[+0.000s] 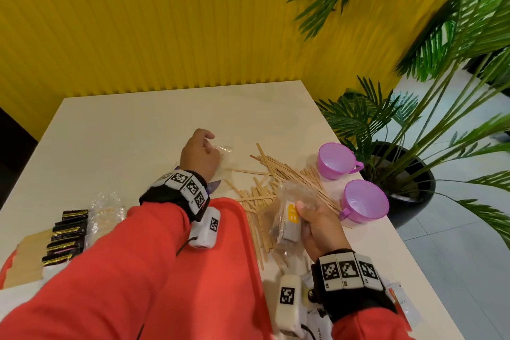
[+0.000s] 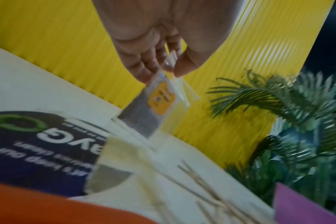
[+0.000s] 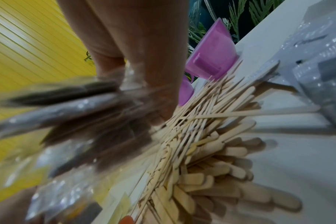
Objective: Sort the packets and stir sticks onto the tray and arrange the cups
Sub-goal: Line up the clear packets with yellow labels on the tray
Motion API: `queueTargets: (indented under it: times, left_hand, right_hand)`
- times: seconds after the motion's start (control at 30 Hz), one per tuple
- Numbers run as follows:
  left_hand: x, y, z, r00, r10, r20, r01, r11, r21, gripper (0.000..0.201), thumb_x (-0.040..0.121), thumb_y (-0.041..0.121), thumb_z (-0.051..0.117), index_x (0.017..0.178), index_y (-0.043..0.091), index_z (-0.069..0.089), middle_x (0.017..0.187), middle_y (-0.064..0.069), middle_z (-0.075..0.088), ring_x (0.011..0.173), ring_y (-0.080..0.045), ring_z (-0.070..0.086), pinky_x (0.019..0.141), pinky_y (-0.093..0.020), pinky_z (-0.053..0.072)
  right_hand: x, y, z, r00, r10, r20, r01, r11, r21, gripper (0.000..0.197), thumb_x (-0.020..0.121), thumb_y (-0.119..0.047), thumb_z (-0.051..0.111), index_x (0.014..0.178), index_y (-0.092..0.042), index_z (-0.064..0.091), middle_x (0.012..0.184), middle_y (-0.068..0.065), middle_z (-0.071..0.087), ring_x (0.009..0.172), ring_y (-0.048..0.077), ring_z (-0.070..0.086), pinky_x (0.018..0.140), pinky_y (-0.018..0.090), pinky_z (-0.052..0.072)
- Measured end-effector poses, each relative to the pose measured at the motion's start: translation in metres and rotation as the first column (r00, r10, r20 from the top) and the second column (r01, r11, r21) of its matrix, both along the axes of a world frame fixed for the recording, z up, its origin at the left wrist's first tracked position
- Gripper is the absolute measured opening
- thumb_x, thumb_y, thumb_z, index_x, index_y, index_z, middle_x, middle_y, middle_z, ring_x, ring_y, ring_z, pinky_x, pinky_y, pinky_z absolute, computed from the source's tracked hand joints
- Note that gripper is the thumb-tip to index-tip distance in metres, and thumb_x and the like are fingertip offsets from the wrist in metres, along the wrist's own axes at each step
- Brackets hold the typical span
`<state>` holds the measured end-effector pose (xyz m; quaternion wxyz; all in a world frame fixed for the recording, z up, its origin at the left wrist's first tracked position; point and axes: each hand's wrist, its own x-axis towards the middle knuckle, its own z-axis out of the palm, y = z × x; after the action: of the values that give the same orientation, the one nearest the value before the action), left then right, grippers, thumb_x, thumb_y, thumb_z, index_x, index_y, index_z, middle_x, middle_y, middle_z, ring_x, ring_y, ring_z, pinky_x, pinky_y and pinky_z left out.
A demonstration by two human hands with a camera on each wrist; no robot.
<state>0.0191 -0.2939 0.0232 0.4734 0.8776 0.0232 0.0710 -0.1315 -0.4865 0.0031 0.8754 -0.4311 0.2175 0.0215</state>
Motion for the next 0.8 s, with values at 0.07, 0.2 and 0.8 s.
queueTargets:
  times: [0.07, 0.2, 0.8]
  left_hand:
    - [-0.010, -0.011, 0.006, 0.998, -0.066, -0.010, 0.064, 0.993, -0.098, 0.025, 0.084, -0.001, 0.047, 0.099, 0.019, 0.054, 0.084, 0.005, 0.052, 0.071, -0.017, 0.053, 0.064, -0.026, 0.044]
    - [-0.031, -0.031, 0.013, 0.916, -0.389, -0.096, 0.351, 0.895, -0.275, 0.024, 0.083, -0.002, 0.059, 0.090, 0.021, 0.056, 0.071, 0.008, 0.055, 0.060, 0.001, 0.055, 0.056, -0.013, 0.045]
    - [-0.004, 0.003, -0.024, 0.825, 0.062, -0.562, 0.237, 0.865, 0.442, 0.049, 0.084, 0.029, 0.064, 0.124, 0.002, 0.054, 0.125, -0.014, 0.058, 0.116, -0.030, 0.056, 0.092, -0.034, 0.045]
  right_hand:
    - [0.001, 0.002, 0.000, 1.000, 0.025, 0.011, -0.025, 0.999, -0.034, 0.028, 0.082, 0.001, 0.052, 0.108, -0.005, 0.059, 0.082, 0.016, 0.068, 0.065, 0.024, 0.068, 0.055, 0.034, 0.056]
    - [0.004, 0.007, 0.000, 1.000, -0.012, 0.011, 0.013, 0.997, -0.081, 0.016, 0.086, 0.005, 0.048, 0.095, -0.003, 0.058, 0.076, 0.010, 0.071, 0.060, 0.019, 0.068, 0.050, 0.029, 0.054]
    - [-0.001, 0.004, 0.004, 0.996, -0.077, -0.050, 0.070, 0.989, -0.132, 0.029, 0.088, 0.006, 0.047, 0.116, 0.000, 0.052, 0.093, 0.013, 0.063, 0.072, 0.020, 0.066, 0.059, 0.033, 0.054]
